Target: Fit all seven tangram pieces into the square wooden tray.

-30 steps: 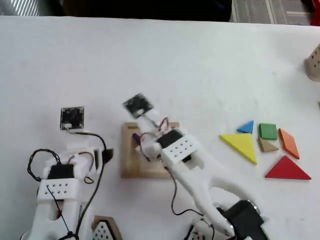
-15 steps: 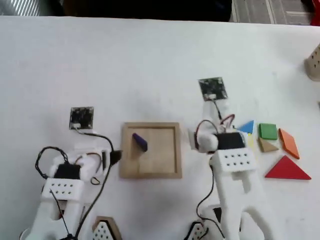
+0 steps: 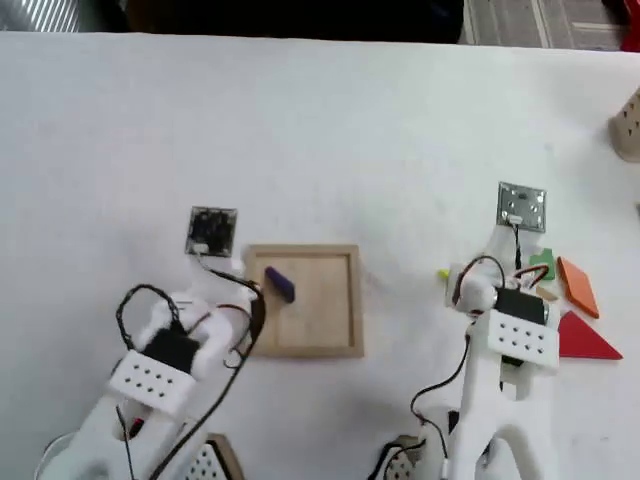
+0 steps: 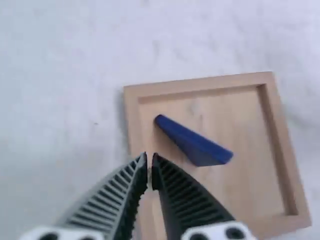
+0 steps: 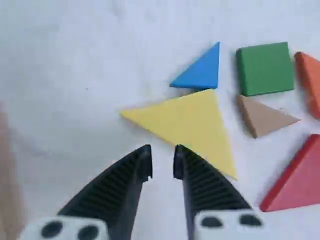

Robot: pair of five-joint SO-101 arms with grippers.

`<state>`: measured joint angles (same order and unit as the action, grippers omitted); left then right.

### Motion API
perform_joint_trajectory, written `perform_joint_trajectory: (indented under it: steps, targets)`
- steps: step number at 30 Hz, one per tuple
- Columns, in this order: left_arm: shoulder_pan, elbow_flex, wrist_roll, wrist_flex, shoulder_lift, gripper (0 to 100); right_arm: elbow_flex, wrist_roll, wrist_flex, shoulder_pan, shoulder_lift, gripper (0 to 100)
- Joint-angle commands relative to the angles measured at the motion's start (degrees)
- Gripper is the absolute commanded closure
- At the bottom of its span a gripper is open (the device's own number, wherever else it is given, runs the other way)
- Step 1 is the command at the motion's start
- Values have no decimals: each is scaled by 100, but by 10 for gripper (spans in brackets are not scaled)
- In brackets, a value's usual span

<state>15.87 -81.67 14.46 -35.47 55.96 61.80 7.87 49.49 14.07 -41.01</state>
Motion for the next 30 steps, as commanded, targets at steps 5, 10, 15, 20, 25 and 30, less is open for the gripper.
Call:
perform_joint_trajectory:
  steps: [5, 10, 15, 20, 25, 30]
  targets:
    - [1156, 642, 62, 378, -31, 977, -35, 97, -110, 92, -154, 918]
    - [884, 791, 325, 343, -31, 977, -26, 97, -101, 101, -154, 918]
    - [338, 1064, 695, 26, -31, 977, -26, 97, -66, 101, -154, 918]
    - [303, 1090, 695, 53, -426, 977, -26, 97, -66, 92, -145, 918]
    - [295, 1547, 712, 62, -1851, 977, 35, 97, -75, 66, -145, 918]
    - [303, 1635, 659, 70, -2387, 977, 35, 97, -84, 75, -145, 918]
